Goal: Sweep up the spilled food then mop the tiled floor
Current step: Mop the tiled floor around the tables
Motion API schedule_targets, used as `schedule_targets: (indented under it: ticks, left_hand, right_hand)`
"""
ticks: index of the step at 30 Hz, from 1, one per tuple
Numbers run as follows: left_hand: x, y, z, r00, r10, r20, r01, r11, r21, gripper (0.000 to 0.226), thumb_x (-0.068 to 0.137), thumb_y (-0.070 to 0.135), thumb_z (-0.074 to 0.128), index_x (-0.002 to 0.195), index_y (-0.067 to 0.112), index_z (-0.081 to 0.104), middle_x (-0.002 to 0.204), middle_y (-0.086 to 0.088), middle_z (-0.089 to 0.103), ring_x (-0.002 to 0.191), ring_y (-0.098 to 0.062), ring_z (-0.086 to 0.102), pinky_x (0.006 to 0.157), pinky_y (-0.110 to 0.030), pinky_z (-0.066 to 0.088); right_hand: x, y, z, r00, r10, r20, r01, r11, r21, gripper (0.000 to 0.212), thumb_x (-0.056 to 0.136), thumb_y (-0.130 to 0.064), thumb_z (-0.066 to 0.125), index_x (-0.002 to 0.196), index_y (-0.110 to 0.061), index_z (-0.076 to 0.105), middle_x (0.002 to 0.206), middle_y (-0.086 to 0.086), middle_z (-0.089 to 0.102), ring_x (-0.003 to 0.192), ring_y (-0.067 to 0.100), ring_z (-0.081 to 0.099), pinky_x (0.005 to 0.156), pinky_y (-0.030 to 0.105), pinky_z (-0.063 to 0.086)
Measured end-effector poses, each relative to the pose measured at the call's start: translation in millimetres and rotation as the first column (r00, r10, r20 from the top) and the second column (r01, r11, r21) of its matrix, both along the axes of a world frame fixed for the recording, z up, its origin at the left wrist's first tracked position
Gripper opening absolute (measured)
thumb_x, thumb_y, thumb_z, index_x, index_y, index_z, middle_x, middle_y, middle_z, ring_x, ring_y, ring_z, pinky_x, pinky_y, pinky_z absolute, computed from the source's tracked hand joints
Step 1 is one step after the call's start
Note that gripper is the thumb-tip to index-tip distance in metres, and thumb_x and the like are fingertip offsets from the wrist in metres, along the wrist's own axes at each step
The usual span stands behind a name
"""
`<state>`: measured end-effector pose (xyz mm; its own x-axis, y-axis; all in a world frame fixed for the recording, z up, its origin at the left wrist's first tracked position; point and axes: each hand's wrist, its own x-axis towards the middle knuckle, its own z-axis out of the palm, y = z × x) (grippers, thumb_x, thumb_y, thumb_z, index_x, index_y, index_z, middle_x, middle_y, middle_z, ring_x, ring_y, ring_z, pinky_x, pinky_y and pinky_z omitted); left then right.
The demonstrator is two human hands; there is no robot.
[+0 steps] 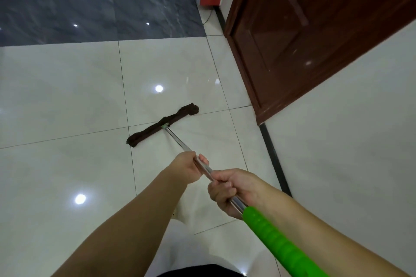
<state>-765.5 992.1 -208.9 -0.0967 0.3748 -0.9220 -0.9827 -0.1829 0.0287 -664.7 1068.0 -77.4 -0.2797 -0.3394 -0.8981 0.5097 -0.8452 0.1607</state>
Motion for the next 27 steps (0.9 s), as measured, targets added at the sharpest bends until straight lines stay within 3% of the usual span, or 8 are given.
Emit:
schedule_targets:
  ticks: [5, 12, 19, 23, 27]
  left_hand:
    - [-59, 8, 4, 1.0, -0.021, -0.003, 0.02, 0.999, -0.051, 0.024, 0.1, 0.01, 0.031, 0.078, 0.006, 0.04, 0.065, -0.006, 0.038, 0.054, -0.014, 0.036, 0.049, -0.02, 0.036]
    - [-115, 33, -4, 0.999, -0.035, -0.006, 0.034, 0.996, -0.088, 0.02, 0.099, 0.009, 0.03, 0.082, 0.005, 0.039, 0.066, -0.006, 0.038, 0.052, -0.013, 0.036, 0.037, -0.013, 0.039]
    - [-165, 78, -13, 0.997, 0.066, -0.038, -0.071, 0.988, -0.136, 0.023, 0.102, 0.017, 0.031, 0.083, 0.006, 0.04, 0.061, -0.004, 0.039, 0.047, -0.012, 0.036, 0.036, -0.014, 0.039]
    - [-196, 121, -18, 0.984, 0.163, -0.066, -0.171, 0.974, -0.148, 0.012, 0.103, 0.018, 0.028, 0.106, 0.011, 0.038, 0.062, -0.004, 0.038, 0.05, -0.011, 0.036, 0.036, -0.014, 0.038]
    - [-213, 176, -15, 0.972, 0.201, -0.125, -0.221, 0.958, -0.184, 0.036, 0.102, 0.015, 0.028, 0.138, 0.008, 0.031, 0.063, -0.007, 0.039, 0.05, -0.014, 0.037, 0.034, -0.019, 0.041]
  right_hand:
    - [-57, 6, -5, 1.0, 0.004, 0.014, -0.003, 1.0, -0.021, 0.024, 0.095, -0.009, 0.045, 0.072, -0.012, 0.053, 0.046, 0.0, 0.033, 0.024, 0.008, 0.032, 0.027, 0.008, 0.027]
    - [-108, 35, -21, 1.0, -0.005, 0.02, 0.006, 0.998, -0.065, 0.023, 0.096, -0.012, 0.045, 0.074, -0.009, 0.046, 0.043, 0.003, 0.035, 0.023, 0.009, 0.033, 0.026, 0.009, 0.028]
    - [-169, 89, -39, 0.984, 0.179, -0.021, -0.179, 0.984, -0.009, 0.016, 0.094, -0.007, 0.044, 0.078, -0.007, 0.042, 0.056, -0.001, 0.031, 0.026, 0.008, 0.032, 0.026, 0.011, 0.028]
    - [-210, 139, -39, 0.954, 0.293, -0.06, -0.295, 0.956, -0.01, 0.016, 0.096, -0.007, 0.041, 0.08, -0.008, 0.043, 0.041, 0.003, 0.035, 0.023, 0.009, 0.032, 0.024, 0.012, 0.028]
    - [-234, 204, -34, 0.945, 0.325, -0.042, -0.327, 0.943, -0.064, 0.027, 0.097, -0.009, 0.042, 0.07, -0.009, 0.04, 0.039, 0.004, 0.035, 0.021, 0.01, 0.032, 0.024, 0.011, 0.027]
